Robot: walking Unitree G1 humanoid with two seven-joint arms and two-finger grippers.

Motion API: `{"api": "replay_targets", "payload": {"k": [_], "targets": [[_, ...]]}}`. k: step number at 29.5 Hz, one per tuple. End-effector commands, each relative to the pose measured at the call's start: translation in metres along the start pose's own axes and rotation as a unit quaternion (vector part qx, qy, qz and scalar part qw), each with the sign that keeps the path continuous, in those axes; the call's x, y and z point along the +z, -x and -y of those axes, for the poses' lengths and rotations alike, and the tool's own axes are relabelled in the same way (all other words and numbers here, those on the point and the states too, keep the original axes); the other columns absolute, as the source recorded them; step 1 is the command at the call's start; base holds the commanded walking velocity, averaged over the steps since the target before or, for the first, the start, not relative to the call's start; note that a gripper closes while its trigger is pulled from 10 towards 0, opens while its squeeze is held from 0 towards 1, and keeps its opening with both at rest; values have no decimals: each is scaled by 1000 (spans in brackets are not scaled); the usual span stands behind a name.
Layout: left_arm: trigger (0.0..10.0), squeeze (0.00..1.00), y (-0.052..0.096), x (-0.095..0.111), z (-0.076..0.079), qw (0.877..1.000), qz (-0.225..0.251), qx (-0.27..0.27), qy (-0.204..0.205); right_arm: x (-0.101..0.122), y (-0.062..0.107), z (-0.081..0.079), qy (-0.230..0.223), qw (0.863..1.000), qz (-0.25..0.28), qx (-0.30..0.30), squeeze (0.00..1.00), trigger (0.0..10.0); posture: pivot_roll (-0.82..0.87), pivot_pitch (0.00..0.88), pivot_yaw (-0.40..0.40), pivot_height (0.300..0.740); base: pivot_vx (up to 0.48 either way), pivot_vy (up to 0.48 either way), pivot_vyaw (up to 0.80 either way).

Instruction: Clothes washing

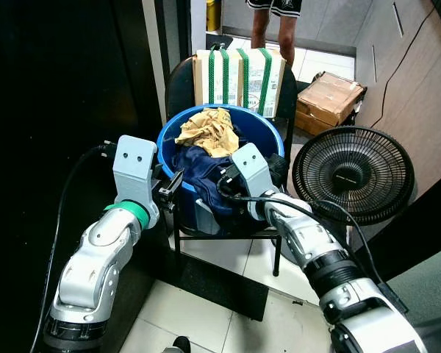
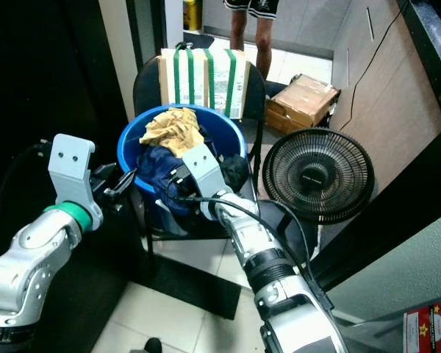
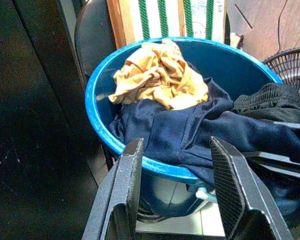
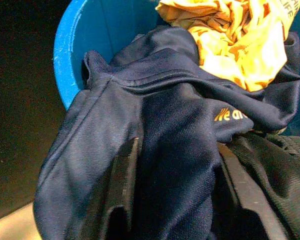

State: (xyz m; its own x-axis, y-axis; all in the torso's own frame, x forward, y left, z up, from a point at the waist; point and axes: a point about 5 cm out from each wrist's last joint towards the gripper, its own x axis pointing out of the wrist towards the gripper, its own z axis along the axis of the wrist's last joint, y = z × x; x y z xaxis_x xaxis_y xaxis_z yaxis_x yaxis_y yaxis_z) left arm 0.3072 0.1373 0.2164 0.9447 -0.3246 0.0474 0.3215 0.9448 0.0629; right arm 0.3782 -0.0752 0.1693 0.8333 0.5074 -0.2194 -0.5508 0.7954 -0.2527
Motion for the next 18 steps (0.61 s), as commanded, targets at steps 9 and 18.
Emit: {"api": "replay_targets", "payload": {"k": [9, 18], "targets": [[10000, 0, -5, -2, 4, 1000, 6, -11, -3, -20, 12, 0, -40, 999, 0, 1, 0, 0, 122, 77, 70, 740, 0, 0, 0], [10000, 0, -15, 3, 0, 999, 31, 13, 14, 31, 33, 31, -150, 971, 176, -55, 0, 0, 104, 42, 53, 740, 0, 0, 0]]}}
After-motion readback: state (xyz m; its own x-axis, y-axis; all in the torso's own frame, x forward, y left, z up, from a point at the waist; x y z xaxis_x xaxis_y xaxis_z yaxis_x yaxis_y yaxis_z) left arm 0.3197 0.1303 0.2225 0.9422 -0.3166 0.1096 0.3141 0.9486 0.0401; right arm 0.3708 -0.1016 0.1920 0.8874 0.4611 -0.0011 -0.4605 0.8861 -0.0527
